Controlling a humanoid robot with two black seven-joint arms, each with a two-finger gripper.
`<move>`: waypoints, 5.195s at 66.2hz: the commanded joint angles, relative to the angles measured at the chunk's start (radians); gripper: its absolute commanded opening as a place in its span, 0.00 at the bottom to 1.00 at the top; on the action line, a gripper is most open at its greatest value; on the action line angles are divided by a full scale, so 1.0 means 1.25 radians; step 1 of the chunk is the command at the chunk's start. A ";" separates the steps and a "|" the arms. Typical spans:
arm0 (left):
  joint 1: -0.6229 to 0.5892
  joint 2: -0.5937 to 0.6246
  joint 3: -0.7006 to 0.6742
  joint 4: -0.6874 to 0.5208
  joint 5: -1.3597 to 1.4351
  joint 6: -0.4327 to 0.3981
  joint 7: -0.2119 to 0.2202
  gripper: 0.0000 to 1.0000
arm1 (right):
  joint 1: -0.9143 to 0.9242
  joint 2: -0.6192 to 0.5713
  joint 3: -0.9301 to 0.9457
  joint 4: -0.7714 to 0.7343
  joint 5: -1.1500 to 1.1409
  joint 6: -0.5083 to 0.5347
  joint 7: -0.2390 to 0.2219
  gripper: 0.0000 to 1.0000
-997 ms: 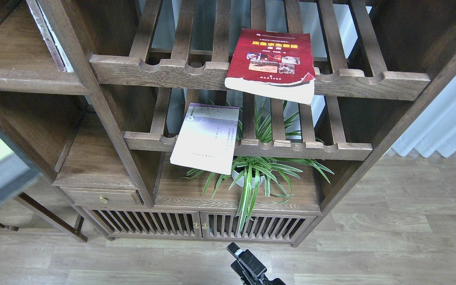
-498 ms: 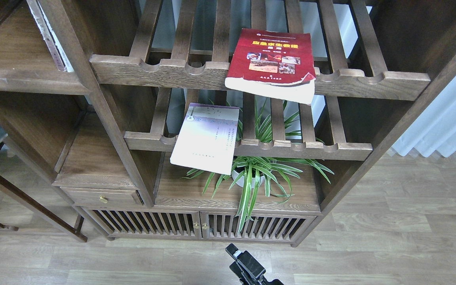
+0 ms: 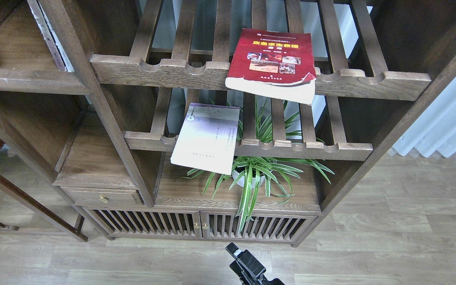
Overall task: Organize books on shelf
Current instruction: 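Place the green book on the side shelf with the left gripper, then raise the right gripper to the red book on the upper shelf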
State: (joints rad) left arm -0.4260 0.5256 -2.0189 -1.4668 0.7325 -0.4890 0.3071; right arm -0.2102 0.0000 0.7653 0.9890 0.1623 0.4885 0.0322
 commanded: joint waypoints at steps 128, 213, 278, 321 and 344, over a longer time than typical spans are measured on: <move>-0.343 -0.076 0.323 0.382 0.064 0.000 -0.152 0.16 | 0.004 0.000 0.004 0.013 0.006 0.000 0.011 0.96; -0.232 -0.078 0.251 0.260 -0.158 0.000 -0.216 0.44 | 0.012 0.000 0.010 0.013 0.009 0.000 0.016 0.97; 0.295 -0.063 0.156 0.111 -0.360 0.000 -0.199 0.91 | 0.022 0.000 0.068 0.075 0.043 0.000 0.071 0.97; 0.389 -0.105 0.212 0.156 -0.360 0.000 -0.199 0.99 | 0.022 0.000 0.160 0.370 0.038 0.000 0.077 0.94; 0.389 -0.105 0.226 0.174 -0.360 0.000 -0.199 1.00 | 0.112 0.000 0.176 0.434 0.016 0.000 0.079 0.94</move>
State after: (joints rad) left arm 0.0599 0.3942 -1.7376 -1.2589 0.2821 -0.4887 0.0583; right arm -0.1030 0.0000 0.9795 1.5194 0.1860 0.4886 0.1301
